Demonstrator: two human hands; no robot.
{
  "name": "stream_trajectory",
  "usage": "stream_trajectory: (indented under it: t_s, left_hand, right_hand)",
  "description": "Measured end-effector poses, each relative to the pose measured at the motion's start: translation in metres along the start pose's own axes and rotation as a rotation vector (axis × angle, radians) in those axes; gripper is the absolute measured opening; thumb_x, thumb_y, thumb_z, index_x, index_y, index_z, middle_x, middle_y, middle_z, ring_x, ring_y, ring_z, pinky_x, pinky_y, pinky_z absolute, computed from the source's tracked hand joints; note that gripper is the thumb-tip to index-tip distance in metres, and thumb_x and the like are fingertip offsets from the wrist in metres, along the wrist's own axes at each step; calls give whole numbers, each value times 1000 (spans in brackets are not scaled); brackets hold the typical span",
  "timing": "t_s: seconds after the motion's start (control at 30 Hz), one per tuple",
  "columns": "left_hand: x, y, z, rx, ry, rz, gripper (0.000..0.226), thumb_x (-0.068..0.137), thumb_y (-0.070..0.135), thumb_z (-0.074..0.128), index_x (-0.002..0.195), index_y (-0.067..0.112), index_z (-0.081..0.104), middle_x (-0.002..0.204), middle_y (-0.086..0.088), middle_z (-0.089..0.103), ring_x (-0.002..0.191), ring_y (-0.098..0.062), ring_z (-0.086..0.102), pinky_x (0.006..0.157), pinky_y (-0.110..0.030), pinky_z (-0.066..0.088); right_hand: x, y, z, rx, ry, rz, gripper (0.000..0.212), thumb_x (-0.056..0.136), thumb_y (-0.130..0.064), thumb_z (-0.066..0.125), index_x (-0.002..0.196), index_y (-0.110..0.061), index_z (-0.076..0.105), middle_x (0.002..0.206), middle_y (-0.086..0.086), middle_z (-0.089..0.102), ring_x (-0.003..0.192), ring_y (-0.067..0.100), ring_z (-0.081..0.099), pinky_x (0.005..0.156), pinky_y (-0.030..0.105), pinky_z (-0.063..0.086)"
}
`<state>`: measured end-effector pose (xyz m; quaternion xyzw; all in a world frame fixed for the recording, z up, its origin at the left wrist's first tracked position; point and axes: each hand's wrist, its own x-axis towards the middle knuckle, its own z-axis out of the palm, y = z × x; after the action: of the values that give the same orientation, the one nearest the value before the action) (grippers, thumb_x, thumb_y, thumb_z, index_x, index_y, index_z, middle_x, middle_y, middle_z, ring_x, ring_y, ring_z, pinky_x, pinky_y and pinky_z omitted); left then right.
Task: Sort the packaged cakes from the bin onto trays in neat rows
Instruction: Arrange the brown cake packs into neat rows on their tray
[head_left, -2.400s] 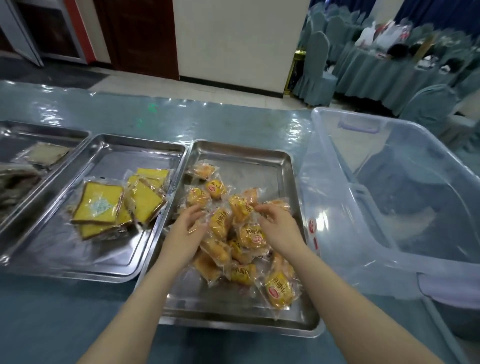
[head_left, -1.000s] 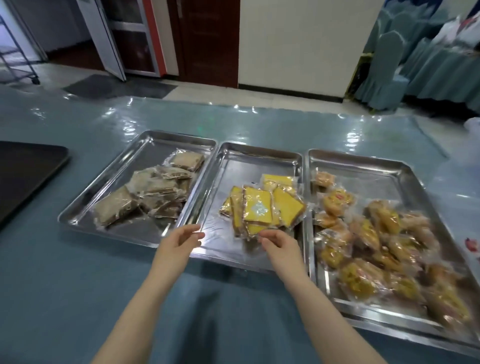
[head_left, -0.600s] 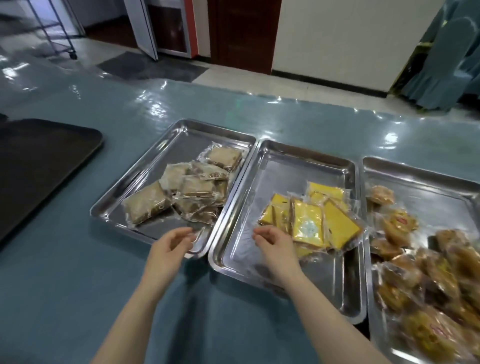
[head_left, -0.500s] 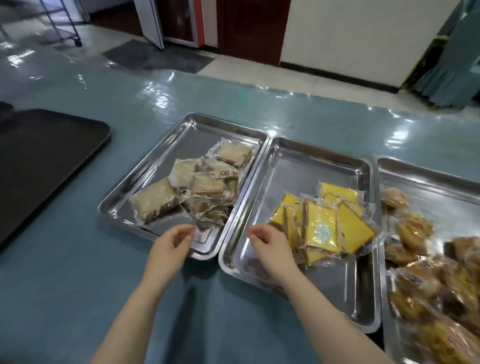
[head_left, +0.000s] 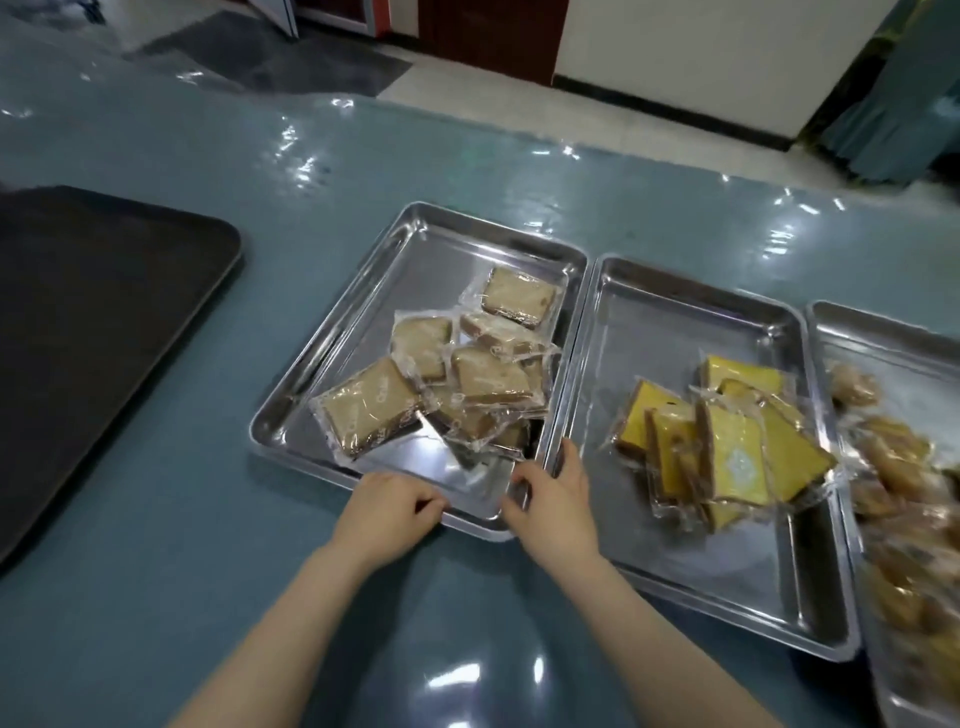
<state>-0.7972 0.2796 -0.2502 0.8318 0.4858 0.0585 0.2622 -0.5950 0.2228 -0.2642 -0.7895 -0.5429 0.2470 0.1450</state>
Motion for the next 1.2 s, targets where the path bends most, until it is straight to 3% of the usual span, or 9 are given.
stream_trajectory:
  t_s: [0.2, 0.3, 0.47, 0.63, 0.8, 0.93, 1.0, 1.07, 1.2]
  left_hand:
    - [-7, -10, 3, -9, -78, 11, 32, 90, 41, 52, 68, 22, 64, 74, 1, 69, 71, -16, 60, 62, -28, 37]
    - [-15, -10, 2, -47, -117, 13, 22, 88, 43, 54, 92, 33, 73, 94, 10, 72, 88, -11, 64, 74, -25, 45]
    - [-40, -8, 4, -118, -145, 67, 28, 79, 45, 64, 107, 44, 67, 95, 15, 71, 87, -3, 61, 71, -19, 42]
    - [-61, -4, 12, -138, -87, 96, 27, 79, 41, 64, 106, 40, 67, 88, 12, 70, 85, -6, 59, 71, -20, 41]
    - [-72, -1, 13, -170, -86, 97, 24, 82, 39, 62, 106, 40, 68, 69, 17, 56, 69, 2, 49, 60, -3, 30]
    - [-70, -1, 11, -182, -140, 81, 24, 85, 39, 60, 108, 40, 67, 70, 16, 59, 66, 2, 51, 62, -9, 36]
    - [-69, -1, 10, -219, -199, 63, 26, 86, 38, 59, 111, 40, 66, 79, 16, 64, 75, 2, 56, 70, -13, 40]
    - [-66, -2, 7, -300, -211, 15, 28, 87, 33, 60, 115, 35, 65, 103, 19, 66, 96, 0, 58, 85, -16, 41]
    - [-48, 1, -10, -472, -16, -40, 23, 88, 21, 61, 104, 37, 64, 107, 21, 63, 102, 2, 57, 91, -21, 43]
  right_hand:
    - [-15, -6, -4, -63, -45, 5, 13, 84, -39, 58, 95, -37, 52, 158, -1, -7, 122, 30, 48, 82, 32, 47]
    - [-25, -5, -2, -114, -62, 1, 22, 87, -41, 55, 109, -39, 49, 157, -2, -8, 114, 30, 54, 78, 31, 48]
    - [-46, -6, 7, -223, -80, 16, 37, 94, -41, 44, 130, -34, 40, 152, 13, 19, 95, 34, 60, 70, 34, 46]
    - [-67, -3, 10, -350, -90, 32, 49, 100, -46, 26, 147, -40, 15, 146, 15, 34, 98, 38, 60, 78, 41, 46]
    - [-78, -6, 11, -350, -81, 38, 50, 101, -45, 23, 149, -42, 9, 142, 12, 41, 96, 38, 60, 76, 40, 46]
    - [-78, -6, 10, -337, -55, 20, 55, 100, -45, 26, 149, -42, 0, 130, 10, 49, 91, 36, 61, 71, 38, 44]
    - [-76, -3, 6, -259, -38, -3, 62, 99, -45, 34, 149, -42, -3, 124, 7, 56, 90, 31, 63, 70, 37, 45]
    - [-74, -2, 1, -136, 1, -5, 65, 97, -42, 42, 149, -41, 2, 133, 2, 54, 99, 28, 62, 73, 36, 46]
    - [-64, -2, -8, 10, 88, -16, 58, 96, -38, 47, 147, -35, 20, 149, -6, 36, 124, 21, 49, 90, 35, 44]
